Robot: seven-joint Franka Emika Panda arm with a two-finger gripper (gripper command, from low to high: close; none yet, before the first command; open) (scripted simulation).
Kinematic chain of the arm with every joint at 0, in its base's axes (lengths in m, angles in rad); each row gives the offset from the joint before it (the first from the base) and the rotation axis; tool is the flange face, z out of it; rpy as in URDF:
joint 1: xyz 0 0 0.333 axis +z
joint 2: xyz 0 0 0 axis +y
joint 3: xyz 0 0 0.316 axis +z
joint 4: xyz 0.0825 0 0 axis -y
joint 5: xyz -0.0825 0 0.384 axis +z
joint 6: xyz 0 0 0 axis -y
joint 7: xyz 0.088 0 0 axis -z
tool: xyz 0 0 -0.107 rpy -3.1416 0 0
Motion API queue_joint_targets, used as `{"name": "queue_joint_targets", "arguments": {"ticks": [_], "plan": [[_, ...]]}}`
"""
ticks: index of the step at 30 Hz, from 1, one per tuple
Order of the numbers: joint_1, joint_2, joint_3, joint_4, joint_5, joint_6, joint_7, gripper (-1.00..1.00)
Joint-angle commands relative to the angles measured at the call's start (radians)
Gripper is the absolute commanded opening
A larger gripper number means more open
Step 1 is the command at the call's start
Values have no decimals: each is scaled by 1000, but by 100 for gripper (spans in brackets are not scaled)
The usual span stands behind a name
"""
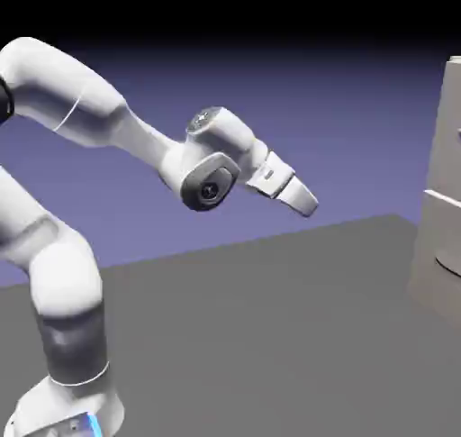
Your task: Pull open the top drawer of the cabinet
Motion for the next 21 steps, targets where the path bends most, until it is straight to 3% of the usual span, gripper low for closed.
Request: {"name": "queue_joint_targets", "arguments": {"ticks": [1,21], "plan": [[-14,22,18,24,-44,-2,-40,0],[-289,465,376,497,-913,-39,-849,0]]}}
